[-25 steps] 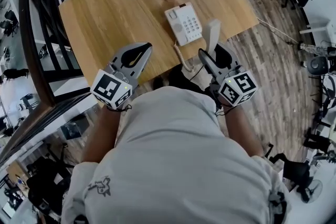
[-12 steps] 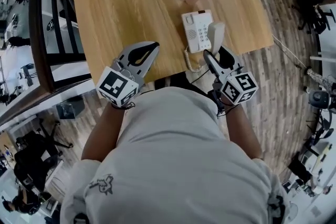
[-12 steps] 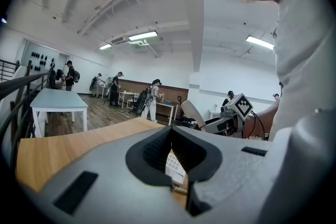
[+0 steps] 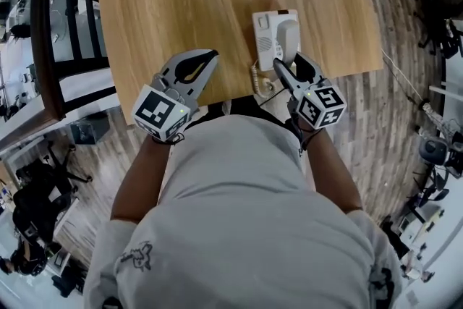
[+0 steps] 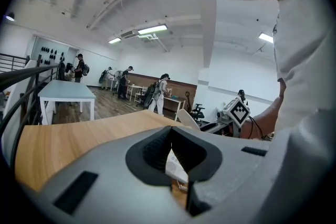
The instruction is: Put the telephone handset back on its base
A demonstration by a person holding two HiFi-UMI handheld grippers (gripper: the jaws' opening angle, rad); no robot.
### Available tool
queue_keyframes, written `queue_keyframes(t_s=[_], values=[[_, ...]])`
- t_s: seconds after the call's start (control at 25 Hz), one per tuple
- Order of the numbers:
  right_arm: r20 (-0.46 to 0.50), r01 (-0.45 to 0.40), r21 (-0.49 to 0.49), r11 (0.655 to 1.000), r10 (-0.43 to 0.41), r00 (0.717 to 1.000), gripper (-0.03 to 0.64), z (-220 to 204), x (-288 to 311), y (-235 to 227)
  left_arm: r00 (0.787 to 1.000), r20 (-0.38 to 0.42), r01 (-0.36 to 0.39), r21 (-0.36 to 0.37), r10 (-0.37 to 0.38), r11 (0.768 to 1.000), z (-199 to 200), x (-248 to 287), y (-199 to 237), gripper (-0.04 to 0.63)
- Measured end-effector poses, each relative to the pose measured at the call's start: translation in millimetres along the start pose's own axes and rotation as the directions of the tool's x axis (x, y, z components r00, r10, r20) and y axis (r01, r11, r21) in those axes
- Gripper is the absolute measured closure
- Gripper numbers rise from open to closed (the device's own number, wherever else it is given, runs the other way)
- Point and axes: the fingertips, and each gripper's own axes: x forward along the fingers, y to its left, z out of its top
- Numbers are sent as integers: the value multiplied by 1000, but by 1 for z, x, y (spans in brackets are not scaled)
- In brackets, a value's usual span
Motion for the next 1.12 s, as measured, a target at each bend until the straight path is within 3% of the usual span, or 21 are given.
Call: queue_keyframes(t_s=[0.48,0.72,1.12], values=[[-157,17,57,998,-8,988,394,-55,44,-45,996,-82,-34,-82,27,996,-48,31,6,589],[-216,11,55,998,2,976,394,-72,65,-56,995,-92,-48,-115,38,992,-62,42,7,589],[-291,70,94,993,-40,956,394,-91,96,-70,993,-94,-80,-149,66,986,-71,45,18,589]])
